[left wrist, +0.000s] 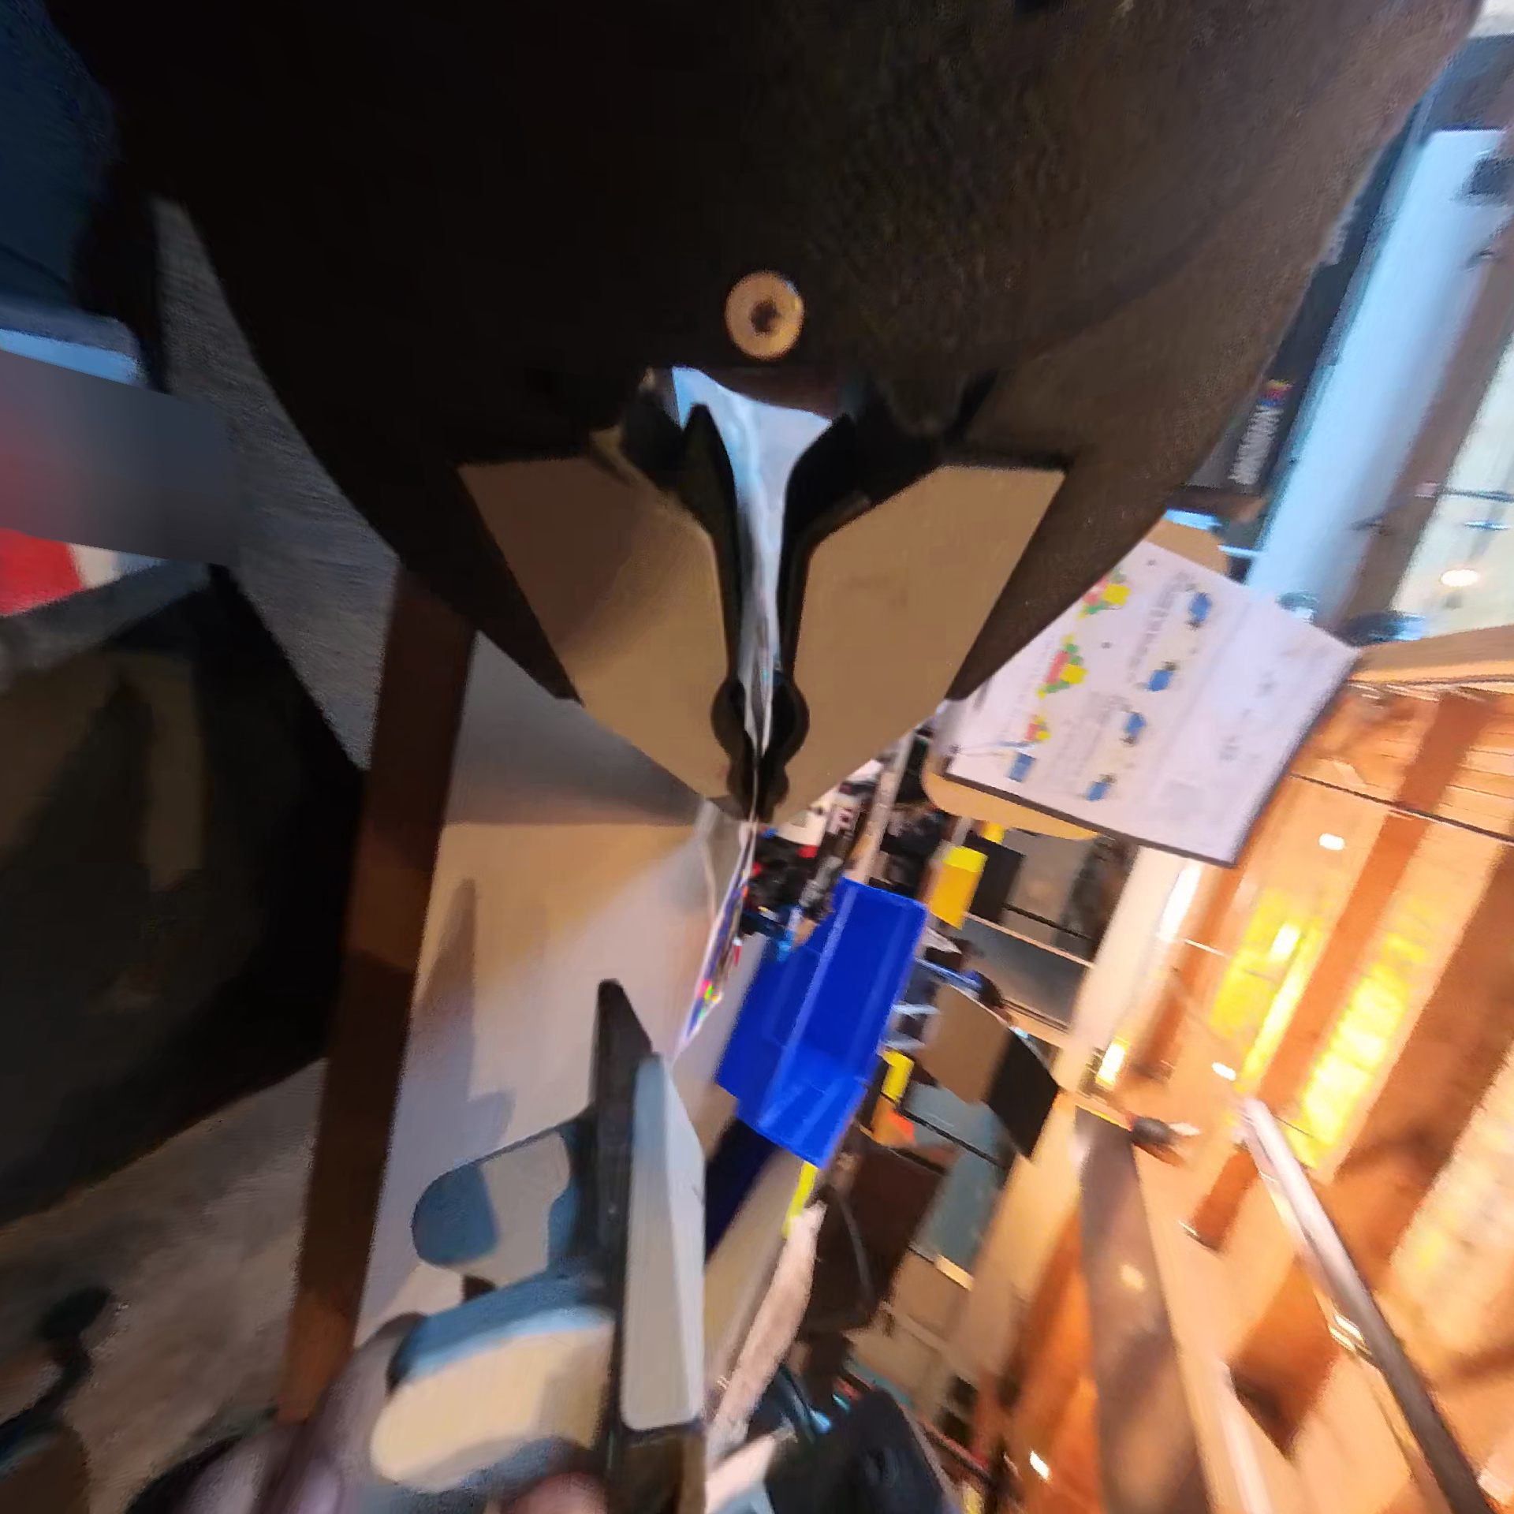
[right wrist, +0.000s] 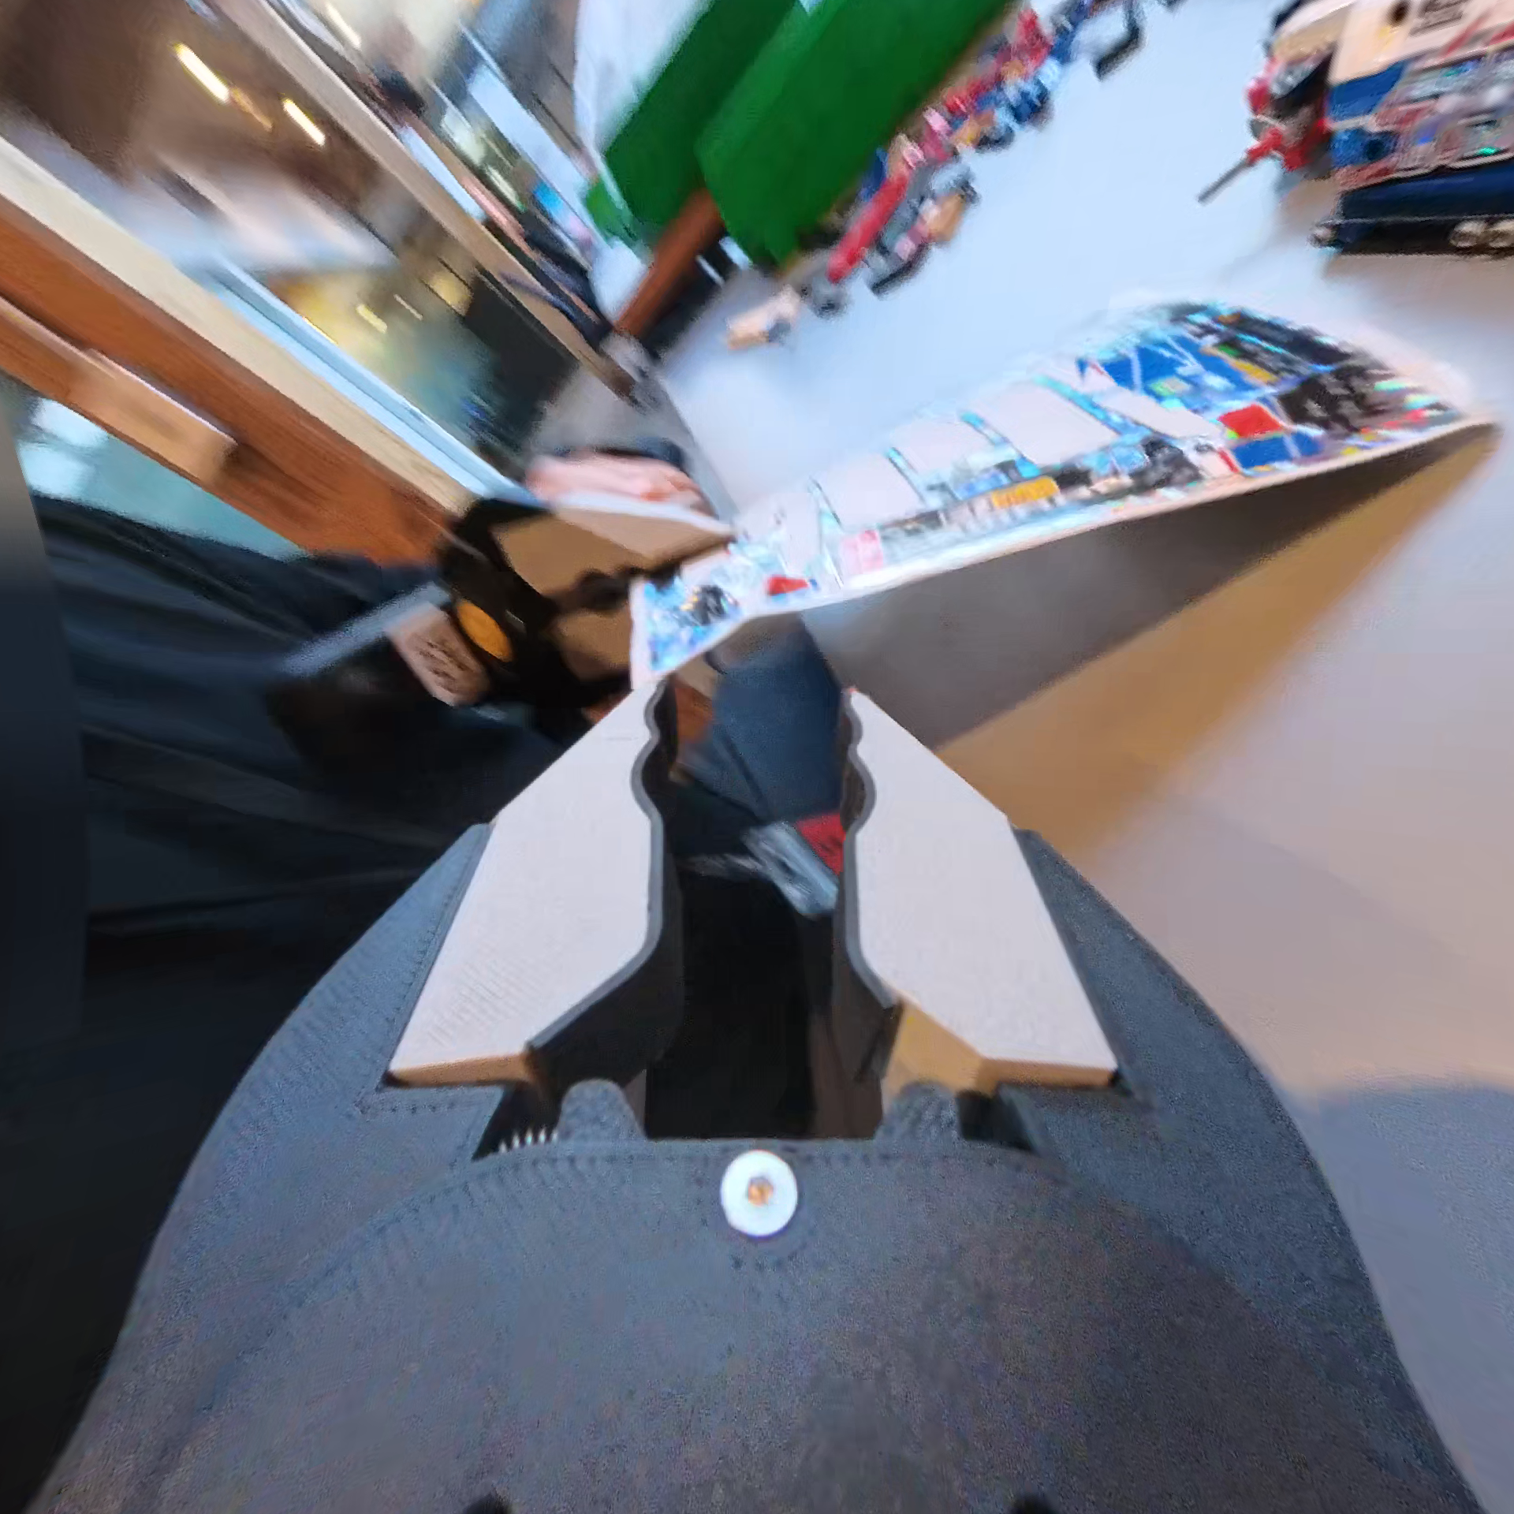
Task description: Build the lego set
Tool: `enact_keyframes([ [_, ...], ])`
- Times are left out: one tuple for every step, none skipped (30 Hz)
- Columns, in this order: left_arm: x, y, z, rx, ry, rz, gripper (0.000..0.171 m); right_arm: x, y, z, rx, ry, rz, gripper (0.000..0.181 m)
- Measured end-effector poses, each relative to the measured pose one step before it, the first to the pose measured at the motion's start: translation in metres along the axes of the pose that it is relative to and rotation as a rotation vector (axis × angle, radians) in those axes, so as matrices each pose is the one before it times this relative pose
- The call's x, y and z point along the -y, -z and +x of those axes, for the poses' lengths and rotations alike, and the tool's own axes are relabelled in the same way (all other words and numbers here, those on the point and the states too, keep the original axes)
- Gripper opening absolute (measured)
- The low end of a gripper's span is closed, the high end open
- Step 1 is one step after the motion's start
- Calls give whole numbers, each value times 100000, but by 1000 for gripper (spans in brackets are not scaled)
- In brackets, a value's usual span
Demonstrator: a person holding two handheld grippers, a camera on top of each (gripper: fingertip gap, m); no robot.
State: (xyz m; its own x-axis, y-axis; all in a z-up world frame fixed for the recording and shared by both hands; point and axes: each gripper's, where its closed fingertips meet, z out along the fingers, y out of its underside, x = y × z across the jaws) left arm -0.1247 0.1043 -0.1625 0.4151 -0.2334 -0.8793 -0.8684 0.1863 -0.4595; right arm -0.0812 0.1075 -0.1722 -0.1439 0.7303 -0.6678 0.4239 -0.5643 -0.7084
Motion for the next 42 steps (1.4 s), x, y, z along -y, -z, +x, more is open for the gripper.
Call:
enact_keyframes([
  [127,147,-372,3201,-1914,1957,0,859,135,-755,7645,-5820,5184,37],
  [72,117,-262,2252,-1561,1526,0,811,125,-801,7767,-5429,4709,39],
  [47,112,-339,2594,-1493,1056,0,592,22,-556,5808,-4582,3036,40],
  [139,145,-354,2312,-869,1147,0,271,-122,-183,2748,-2382,1160,36],
  [181,137,-344,1789,325,1236,0,-42,-249,161,-115,-274,-666,32],
  [159,94,-307,1535,770,806,0,-208,-350,227,-1267,846,-1797,29],
  [19,20,-194,1118,-40,-22,0,-93,-363,-22,-122,1153,-1097,25],
  [-53,-40,13,329,-1135,-271,0,144,-325,-351,1846,506,502,21],
  [-100,-54,183,-155,-1699,-417,0,313,-249,-443,2670,-266,1449,14],
  [-88,-41,188,34,-1486,-289,0,363,-173,-286,1936,-267,1755,8],
  [9,16,176,-111,-786,242,0,332,-116,-88,791,-107,1609,6],
  [42,20,117,-94,-630,327,0,202,-53,-3,350,-427,728,11],
  [-31,-15,38,147,-807,-149,0,101,30,118,-440,-950,-18,21],
  [-60,-14,19,46,-678,-168,0,119,99,151,-708,-925,287,29],
  [-137,-31,-14,124,-212,-471,0,160,97,7,63,-419,754,30],
  [-112,-23,12,-43,161,-250,0,39,70,-48,331,380,96,21],
  [-63,-8,-20,18,476,-84,0,-133,4,142,-1095,1089,-977,11],
  [-27,-17,48,-328,682,-117,0,-183,-65,322,-2374,1325,-1123,6],
  [31,-7,43,-184,353,-22,0,-128,-115,225,-1805,1119,-733,4],
  [94,0,83,-144,-306,310,0,-52,-124,72,-593,578,-282,2],
  [92,-8,114,-221,-418,175,0,15,-102,-20,44,602,87,1],
  [76,-4,194,-960,534,118,0,59,-53,-3,-257,1459,316,1],
  [0,-7,184,-1539,2419,-94,0,60,1,123,-1414,2298,-20,0],
  [-53,13,120,-2230,4210,-299,0,-15,22,274,-2727,3126,-724,0],
  [38,75,185,-3977,6023,351,0,-75,15,332,-3511,3952,-1332,0],
  [210,170,329,-6231,7446,1239,1,-53,30,311,-3852,4531,-1563,0],
  [298,224,102,-5268,7921,1815,6,-10,55,276,-3847,4798,-1560,0],
  [309,196,306,-6993,7583,1524,13,47,73,204,-3479,4579,-1450,0],
  [203,173,787,-10309,7120,264,22,110,73,131,-2907,4206,-1216,0],
  [146,193,622,-9251,6582,-278,30,152,74,79,-2350,3702,-850,0],
  [312,278,-79,-4244,5405,1044,32,172,52,16,-1622,2957,-602,0],
  [477,364,-375,-2622,4474,1963,31,139,41,-52,-856,2596,-769,0],
  [531,327,-702,-1414,5710,1620,31,124,13,-149,-431,2844,-845,0],
  [486,197,-850,-1031,6805,328,29,160,7,-278,162,3324,-481,0],
  [320,10,-849,-762,5700,-1409,27,189,-45,-440,902,3591,-325,0],
  [191,-162,-592,-1247,2695,-2635,26,145,-96,-437,869,3656,-795,0],
  [223,-257,-423,-795,-368,-2067,26,42,-143,-276,-140,3928,-1542,0],
  [321,-292,-190,-729,-2931,-817,23,8,-153,-183,-777,4491,-1967,0],
  [269,-311,-80,-634,-3721,-559,19,34,-134,-226,-667,4886,-1850,0],
  [35,-363,72,-1604,-3091,-1536,18,67,-84,-281,-366,4886,-1621,0],
  [-130,-359,142,-2274,-2015,-1712,18,38,-50,-264,-301,4629,-1696,0],
  [-153,-285,156,-2795,-896,-888,18,-127,-12,-104,-949,4325,-2510,0],
])
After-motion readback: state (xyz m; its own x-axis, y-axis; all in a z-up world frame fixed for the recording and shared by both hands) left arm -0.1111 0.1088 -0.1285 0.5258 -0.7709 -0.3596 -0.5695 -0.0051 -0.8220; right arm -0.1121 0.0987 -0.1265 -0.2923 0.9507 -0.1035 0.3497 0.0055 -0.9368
